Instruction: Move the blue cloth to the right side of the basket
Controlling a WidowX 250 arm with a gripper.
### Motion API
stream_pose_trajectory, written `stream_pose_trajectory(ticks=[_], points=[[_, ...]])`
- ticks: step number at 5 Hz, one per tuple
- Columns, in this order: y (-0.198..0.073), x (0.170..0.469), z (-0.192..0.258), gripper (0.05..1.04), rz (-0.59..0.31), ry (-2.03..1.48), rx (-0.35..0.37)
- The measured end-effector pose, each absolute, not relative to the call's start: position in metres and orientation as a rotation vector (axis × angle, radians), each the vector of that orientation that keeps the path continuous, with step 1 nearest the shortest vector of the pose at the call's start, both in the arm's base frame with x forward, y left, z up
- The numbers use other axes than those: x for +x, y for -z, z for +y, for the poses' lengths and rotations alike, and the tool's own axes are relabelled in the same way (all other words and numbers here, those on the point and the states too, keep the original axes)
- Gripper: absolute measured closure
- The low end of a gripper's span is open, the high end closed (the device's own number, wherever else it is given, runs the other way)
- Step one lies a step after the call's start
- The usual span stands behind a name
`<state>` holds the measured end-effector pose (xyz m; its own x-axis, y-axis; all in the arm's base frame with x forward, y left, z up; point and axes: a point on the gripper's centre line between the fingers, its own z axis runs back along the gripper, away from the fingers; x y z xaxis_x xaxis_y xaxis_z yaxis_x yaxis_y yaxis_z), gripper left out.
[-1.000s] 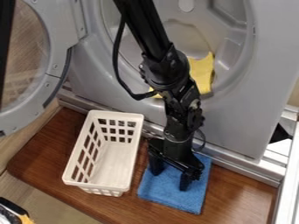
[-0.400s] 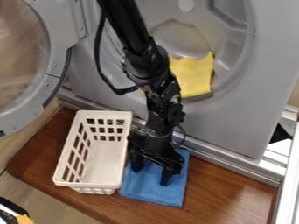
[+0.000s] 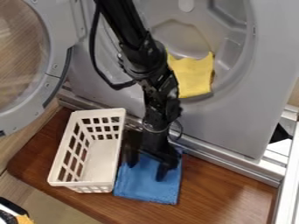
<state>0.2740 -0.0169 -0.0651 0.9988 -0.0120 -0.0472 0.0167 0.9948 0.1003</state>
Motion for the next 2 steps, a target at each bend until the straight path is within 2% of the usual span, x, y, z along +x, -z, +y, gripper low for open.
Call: stream_pose_trajectory(ticks=[1, 2], points=[[0.056, 0.283, -0.027, 0.083, 0.036, 0.053, 0.067], [0.033, 0.291, -0.04, 0.083, -0.008, 0.107, 0.067]])
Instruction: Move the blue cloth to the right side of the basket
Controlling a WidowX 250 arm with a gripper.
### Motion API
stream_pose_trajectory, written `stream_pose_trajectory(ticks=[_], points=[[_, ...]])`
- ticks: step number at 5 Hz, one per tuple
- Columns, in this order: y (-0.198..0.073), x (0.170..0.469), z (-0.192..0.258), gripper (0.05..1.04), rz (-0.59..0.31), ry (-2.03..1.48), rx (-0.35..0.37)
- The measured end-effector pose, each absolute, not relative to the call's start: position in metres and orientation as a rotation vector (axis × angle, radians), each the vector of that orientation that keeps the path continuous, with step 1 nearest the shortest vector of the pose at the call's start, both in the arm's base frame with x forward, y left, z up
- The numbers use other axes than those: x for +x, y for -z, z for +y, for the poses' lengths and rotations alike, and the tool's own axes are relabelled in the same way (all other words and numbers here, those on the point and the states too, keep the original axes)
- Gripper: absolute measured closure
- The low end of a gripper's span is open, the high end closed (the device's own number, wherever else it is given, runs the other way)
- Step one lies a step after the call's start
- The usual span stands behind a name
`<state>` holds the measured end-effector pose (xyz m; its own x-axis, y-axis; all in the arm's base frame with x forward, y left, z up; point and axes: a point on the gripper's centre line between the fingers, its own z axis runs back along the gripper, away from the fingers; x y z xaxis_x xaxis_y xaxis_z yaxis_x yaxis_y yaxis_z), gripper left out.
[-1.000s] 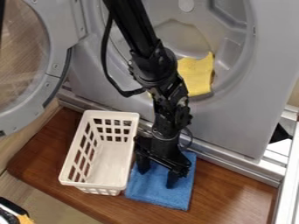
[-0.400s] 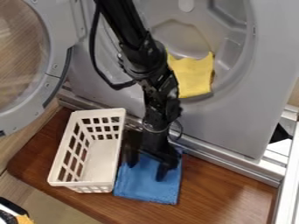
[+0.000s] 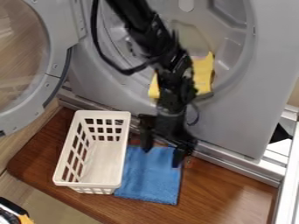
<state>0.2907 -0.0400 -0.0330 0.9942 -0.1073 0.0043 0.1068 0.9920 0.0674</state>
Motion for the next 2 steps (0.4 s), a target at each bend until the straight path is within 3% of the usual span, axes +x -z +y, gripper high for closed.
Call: stream_pose_trajectory(ticks=[2], points=[[-0.007, 0.294, -0.046, 0.083, -0.116, 0.114, 0.1]])
